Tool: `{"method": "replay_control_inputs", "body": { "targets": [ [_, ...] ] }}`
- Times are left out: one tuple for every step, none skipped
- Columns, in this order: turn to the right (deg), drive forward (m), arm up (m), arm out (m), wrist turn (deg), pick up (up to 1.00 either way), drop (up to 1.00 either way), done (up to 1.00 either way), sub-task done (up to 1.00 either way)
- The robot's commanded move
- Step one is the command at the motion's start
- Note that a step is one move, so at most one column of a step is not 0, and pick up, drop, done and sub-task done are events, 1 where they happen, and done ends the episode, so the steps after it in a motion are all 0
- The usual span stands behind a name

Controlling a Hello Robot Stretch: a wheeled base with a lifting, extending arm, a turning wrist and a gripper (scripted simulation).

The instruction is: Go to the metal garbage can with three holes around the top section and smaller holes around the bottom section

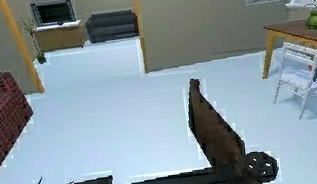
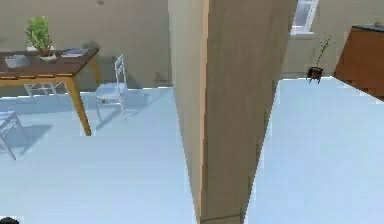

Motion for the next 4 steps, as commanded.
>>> {"method": "replay_control_inputs", "body": {
  "targets": [
    [45.0,0.00,0.00,0.00,0.0,0.00,0.00,0.00,0.00],
    [6.0,0.00,0.00,0.00,0.0,0.00,0.00,0.00,0.00],
    [0.0,0.35,0.00,0.00,0.0,0.00,0.00,0.00,0.00],
    [30.0,0.00,0.00,0.00,0.0,0.00,0.00,0.00,0.00]
  ]
}}
